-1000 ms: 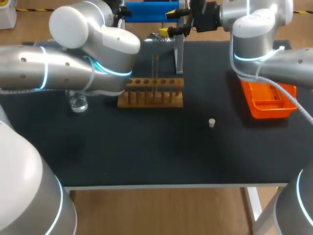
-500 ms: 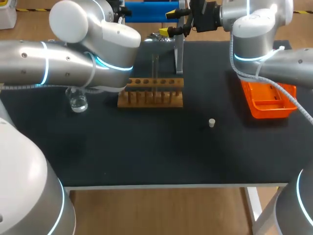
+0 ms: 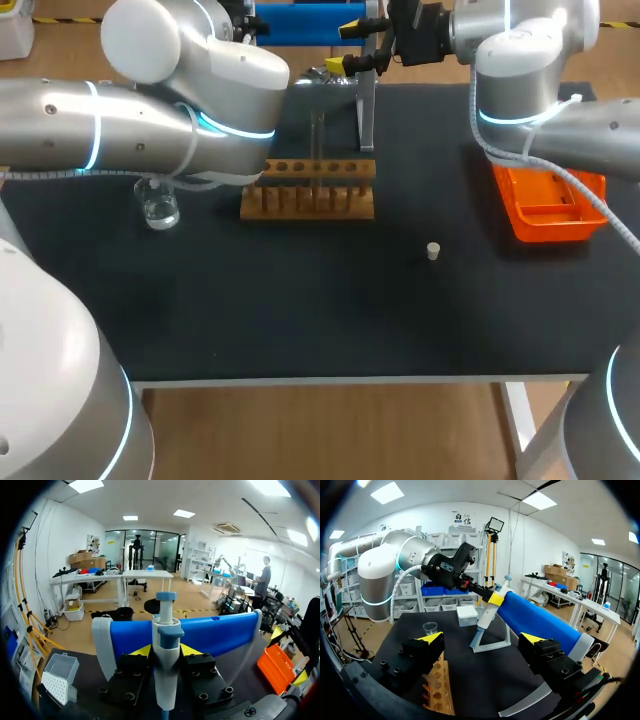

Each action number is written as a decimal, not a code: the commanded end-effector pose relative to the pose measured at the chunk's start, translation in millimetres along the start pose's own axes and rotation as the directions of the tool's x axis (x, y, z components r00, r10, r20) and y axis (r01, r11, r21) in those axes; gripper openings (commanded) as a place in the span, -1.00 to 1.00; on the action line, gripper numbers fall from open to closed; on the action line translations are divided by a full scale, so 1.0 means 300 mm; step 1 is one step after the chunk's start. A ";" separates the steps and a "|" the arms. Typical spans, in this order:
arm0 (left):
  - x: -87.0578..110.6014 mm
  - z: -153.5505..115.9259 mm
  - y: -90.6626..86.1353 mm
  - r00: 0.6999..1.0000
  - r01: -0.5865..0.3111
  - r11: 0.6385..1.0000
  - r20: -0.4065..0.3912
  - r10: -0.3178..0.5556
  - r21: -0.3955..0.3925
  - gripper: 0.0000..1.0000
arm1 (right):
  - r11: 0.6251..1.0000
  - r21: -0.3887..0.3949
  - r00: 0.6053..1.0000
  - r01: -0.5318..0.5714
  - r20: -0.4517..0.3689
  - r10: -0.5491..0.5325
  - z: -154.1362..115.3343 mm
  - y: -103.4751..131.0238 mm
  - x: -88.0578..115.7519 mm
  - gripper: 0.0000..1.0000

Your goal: Invert the test tube, pick up the pipette, mount the tip to pipette, aspirate from beaker and dispense into the tube, eject the tip, return the pipette, and cap with the stopper.

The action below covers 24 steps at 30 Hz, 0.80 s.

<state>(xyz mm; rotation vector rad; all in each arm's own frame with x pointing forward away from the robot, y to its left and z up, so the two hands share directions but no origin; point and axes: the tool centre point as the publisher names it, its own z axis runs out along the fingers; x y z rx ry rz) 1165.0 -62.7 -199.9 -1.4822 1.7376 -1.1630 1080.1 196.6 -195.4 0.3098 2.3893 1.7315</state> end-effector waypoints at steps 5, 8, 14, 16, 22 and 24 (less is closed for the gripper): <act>-0.002 0.001 -0.004 1.000 0.011 1.000 -0.004 -0.011 -0.019 -1.00 | 1.000 0.003 1.000 0.000 0.001 0.000 -0.002 0.002 0.001 1.00; 0.000 0.000 -0.003 1.000 0.013 1.000 -0.008 -0.013 -0.022 0.51 | 1.000 0.003 1.000 0.000 0.001 0.000 -0.002 0.002 0.001 1.00; 0.013 -0.012 -0.013 1.000 0.010 1.000 -0.013 -0.010 -0.018 1.00 | 1.000 0.003 1.000 0.000 0.001 0.000 -0.002 0.002 0.001 1.00; 0.019 -0.022 -0.021 1.000 0.007 1.000 -0.014 -0.008 -0.014 1.00 | 1.000 0.003 1.000 0.000 0.001 0.000 -0.002 0.002 0.001 1.00; 0.034 -0.057 -0.047 1.000 -0.003 1.000 -0.012 0.003 0.007 1.00 | 1.000 0.003 1.000 0.000 0.001 0.000 -0.002 0.002 0.001 1.00; 0.039 -0.073 -0.059 1.000 -0.007 1.000 -0.010 0.007 0.019 1.00 | 1.000 0.003 1.000 0.000 0.001 0.000 -0.002 0.002 0.001 1.00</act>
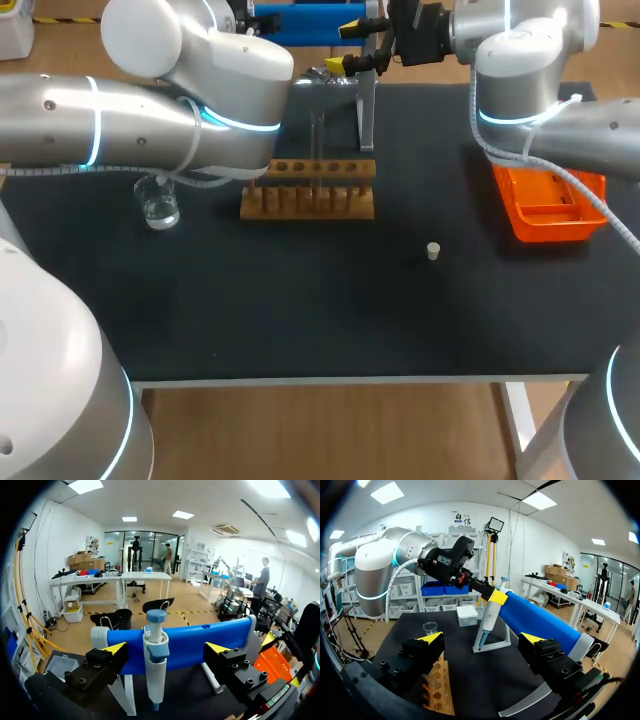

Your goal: Invert the test tube, pick up the pipette, mount the tip to pipette, aspirate from beaker and dispense into the tube, eject the tip, return the pipette, and cap with the stopper.

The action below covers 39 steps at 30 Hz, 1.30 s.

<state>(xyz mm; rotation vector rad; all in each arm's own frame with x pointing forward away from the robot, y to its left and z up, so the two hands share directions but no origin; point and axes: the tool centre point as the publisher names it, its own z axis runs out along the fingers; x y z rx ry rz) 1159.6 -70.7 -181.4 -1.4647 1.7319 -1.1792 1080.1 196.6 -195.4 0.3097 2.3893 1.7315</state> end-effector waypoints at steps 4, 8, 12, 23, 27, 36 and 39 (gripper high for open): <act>0.023 -0.077 -0.047 1.000 -0.016 0.999 -0.004 0.016 0.028 1.00 | 1.000 0.003 1.000 0.000 0.001 0.000 -0.002 0.002 0.001 1.00; 0.046 -0.119 -0.071 0.999 -0.036 0.999 -0.017 0.037 0.037 1.00 | 1.000 0.003 1.000 0.000 0.001 0.000 -0.002 0.002 0.001 1.00; 0.076 -0.180 -0.078 0.996 -0.059 0.997 -0.065 0.062 0.039 1.00 | 1.000 0.003 1.000 0.000 0.001 0.000 -0.002 0.002 0.001 1.00; 0.150 -0.400 -0.006 0.917 -0.183 0.976 -0.336 0.214 0.120 1.00 | 1.000 0.003 1.000 0.000 0.001 0.000 -0.002 0.002 0.001 1.00; 0.184 -0.470 0.048 0.827 -0.223 0.957 -0.484 0.286 0.185 1.00 | 1.000 0.003 1.000 0.000 0.001 0.000 -0.002 0.002 0.001 1.00; 0.236 -0.552 0.190 0.642 -0.286 0.930 -0.674 0.366 0.232 1.00 | 1.000 0.003 1.000 0.000 0.001 0.000 -0.002 0.002 0.001 1.00; 0.252 -0.555 0.236 0.577 -0.296 0.922 -0.722 0.382 0.251 1.00 | 1.000 0.003 1.000 0.000 0.001 0.000 -0.002 0.002 0.001 1.00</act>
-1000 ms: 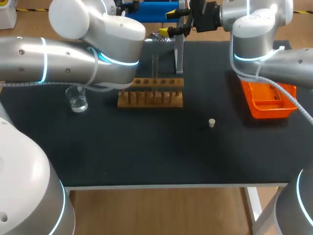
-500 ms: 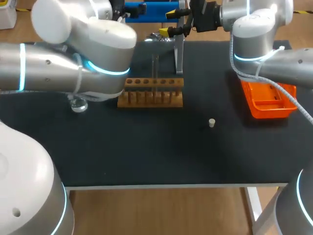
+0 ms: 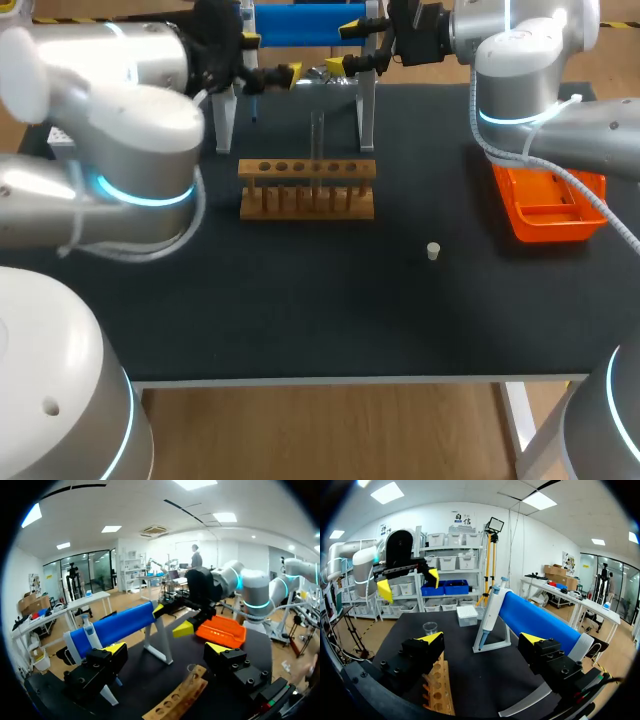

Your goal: Invert the test tube, pick up the pipette, mount the tip to pipette, aspirate from beaker and dispense into the tube, eject the tip, return the pipette, and cap with the stopper.

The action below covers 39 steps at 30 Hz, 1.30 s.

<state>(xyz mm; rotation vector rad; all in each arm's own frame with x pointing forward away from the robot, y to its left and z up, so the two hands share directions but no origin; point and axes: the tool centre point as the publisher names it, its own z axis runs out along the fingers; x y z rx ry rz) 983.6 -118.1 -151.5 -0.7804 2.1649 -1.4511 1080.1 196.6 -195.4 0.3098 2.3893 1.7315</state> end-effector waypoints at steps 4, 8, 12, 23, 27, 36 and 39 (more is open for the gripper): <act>0.020 -0.049 0.100 0.918 -0.040 0.995 -0.391 0.072 0.090 1.00 | 1.000 0.003 1.000 0.000 0.001 0.000 -0.002 0.002 0.001 1.00; 0.022 -0.035 0.132 0.894 -0.047 0.995 -0.441 0.081 0.086 1.00 | 1.000 0.003 1.000 0.000 0.001 0.000 -0.002 0.002 0.001 1.00; 0.030 -0.014 0.156 0.874 -0.073 0.994 -0.475 0.103 0.081 1.00 | 1.000 0.003 1.000 0.000 0.001 0.000 -0.002 0.002 0.001 1.00; 0.071 0.092 0.207 0.837 -0.112 0.993 -0.537 0.109 0.027 1.00 | 1.000 0.003 1.000 0.000 0.001 0.000 -0.002 0.002 0.001 1.00; 0.071 0.116 0.214 0.834 -0.133 0.991 -0.538 0.124 0.023 1.00 | 1.000 0.003 1.000 0.000 0.001 0.000 -0.002 0.002 0.001 1.00; 0.077 0.171 0.219 0.827 -0.167 0.986 -0.541 0.154 0.026 1.00 | 1.000 0.003 1.000 0.000 0.001 0.000 -0.002 0.002 0.001 1.00; 0.092 0.191 0.222 0.817 -0.192 0.981 -0.549 0.173 0.023 1.00 | 1.000 0.003 1.000 0.000 0.001 0.000 -0.002 0.002 0.001 1.00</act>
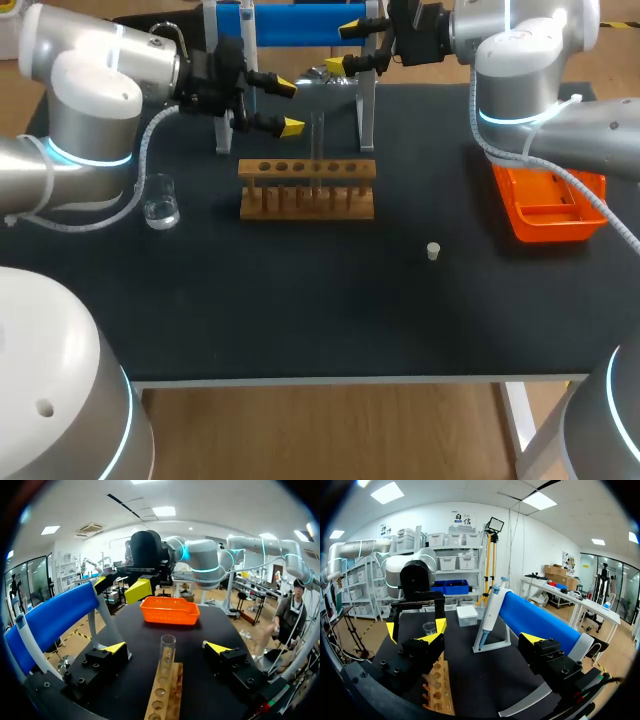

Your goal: Invert the test tube, pick up the pipette, mount the tip to pipette, aspirate from beaker and dispense into the tube, eject the tip, return the pipette, and cap with the stopper.

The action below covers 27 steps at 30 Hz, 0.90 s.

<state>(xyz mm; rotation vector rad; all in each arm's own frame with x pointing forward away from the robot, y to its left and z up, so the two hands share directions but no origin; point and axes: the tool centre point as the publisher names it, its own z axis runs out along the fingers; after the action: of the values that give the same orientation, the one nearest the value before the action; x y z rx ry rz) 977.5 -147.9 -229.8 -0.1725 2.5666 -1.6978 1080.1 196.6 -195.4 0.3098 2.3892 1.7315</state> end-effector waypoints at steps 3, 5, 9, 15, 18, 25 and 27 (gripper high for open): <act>-0.014 0.063 0.019 1.000 -0.006 0.999 -0.010 0.006 -0.053 1.00 | 1.000 0.003 1.000 0.000 0.001 0.000 -0.002 0.002 0.001 1.00; -0.014 0.079 0.028 1.000 -0.005 0.998 -0.015 0.004 -0.056 1.00 | 1.000 0.003 1.000 0.000 0.001 0.000 -0.002 0.002 0.001 1.00; -0.022 0.095 0.040 1.000 0.005 0.998 -0.002 -0.005 -0.061 1.00 | 1.000 0.003 1.000 0.000 0.001 0.000 -0.002 0.002 0.001 1.00; -0.015 0.131 0.053 1.000 -0.003 0.997 -0.007 0.002 -0.076 1.00 | 1.000 0.003 1.000 0.000 0.001 0.000 -0.002 0.002 0.001 1.00; -0.010 0.147 0.065 1.000 0.016 0.994 0.025 -0.013 -0.106 1.00 | 1.000 0.003 1.000 0.000 0.001 0.000 -0.002 0.002 0.001 1.00; -0.008 0.173 0.093 0.999 0.029 0.993 0.048 -0.024 -0.118 1.00 | 1.000 0.003 1.000 0.000 0.001 0.000 -0.002 0.002 0.001 1.00; -0.006 0.183 0.099 0.999 0.024 0.992 0.037 -0.019 -0.123 1.00 | 1.000 0.003 1.000 0.000 0.001 0.000 -0.002 0.002 0.001 1.00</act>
<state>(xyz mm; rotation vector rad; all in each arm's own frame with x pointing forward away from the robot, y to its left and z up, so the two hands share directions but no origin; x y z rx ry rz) 981.6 -183.5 -274.4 -0.2403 2.6531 -1.5265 1080.1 196.6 -195.4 0.3097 2.3893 1.7315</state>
